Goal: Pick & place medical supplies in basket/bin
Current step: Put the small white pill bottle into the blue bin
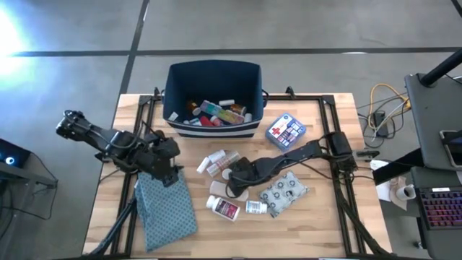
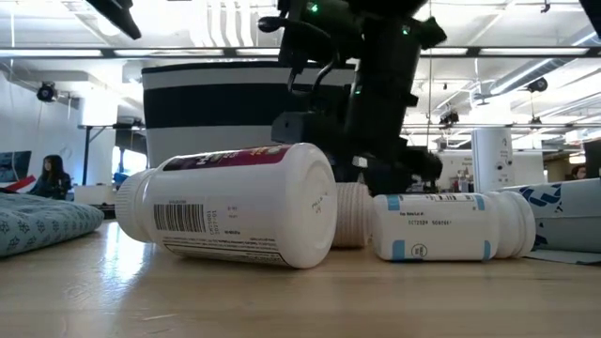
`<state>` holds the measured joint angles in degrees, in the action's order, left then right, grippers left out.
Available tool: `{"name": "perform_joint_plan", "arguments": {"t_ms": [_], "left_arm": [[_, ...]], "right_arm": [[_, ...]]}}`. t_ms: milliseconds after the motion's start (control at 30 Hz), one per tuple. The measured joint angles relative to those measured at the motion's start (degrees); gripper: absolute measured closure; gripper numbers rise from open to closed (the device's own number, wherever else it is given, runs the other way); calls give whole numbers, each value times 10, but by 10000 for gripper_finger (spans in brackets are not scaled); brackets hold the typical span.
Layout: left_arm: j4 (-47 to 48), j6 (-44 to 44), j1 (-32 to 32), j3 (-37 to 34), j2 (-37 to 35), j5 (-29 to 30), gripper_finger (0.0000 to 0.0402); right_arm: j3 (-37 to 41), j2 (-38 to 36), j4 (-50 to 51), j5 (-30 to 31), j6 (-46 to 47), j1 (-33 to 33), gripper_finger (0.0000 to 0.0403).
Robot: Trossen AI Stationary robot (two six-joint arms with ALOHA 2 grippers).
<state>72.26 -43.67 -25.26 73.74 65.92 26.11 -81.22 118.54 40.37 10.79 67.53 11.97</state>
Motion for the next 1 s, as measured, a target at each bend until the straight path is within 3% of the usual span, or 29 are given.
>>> {"name": "perform_joint_plan", "arguments": {"t_ms": [133, 233, 433, 533, 600, 767, 1000], "left_arm": [[0, -21, -9, -32, -31, 0, 116], [-1, -37, -12, -61, -56, 9, 116], [-14, -71, -14, -120, -104, 31, 116], [-42, -77, -14, -153, -124, 35, 116], [-76, -77, -14, -177, -136, 37, 116], [-150, -79, -14, -241, -151, 40, 116], [-183, -146, -12, -306, -145, 52, 116]], "right_arm": [[-32, -29, 49, 27, 1, 1, 246], [-54, -72, 63, 74, -28, 7, 247], [-118, -186, 48, 270, -76, 27, 220], [-142, -222, 13, 355, -120, 0, 206], [-154, -230, -20, 347, -170, -38, 206], [-202, -208, -64, 236, -309, -171, 215], [-281, -130, 11, 62, -310, -320, 184]]}}
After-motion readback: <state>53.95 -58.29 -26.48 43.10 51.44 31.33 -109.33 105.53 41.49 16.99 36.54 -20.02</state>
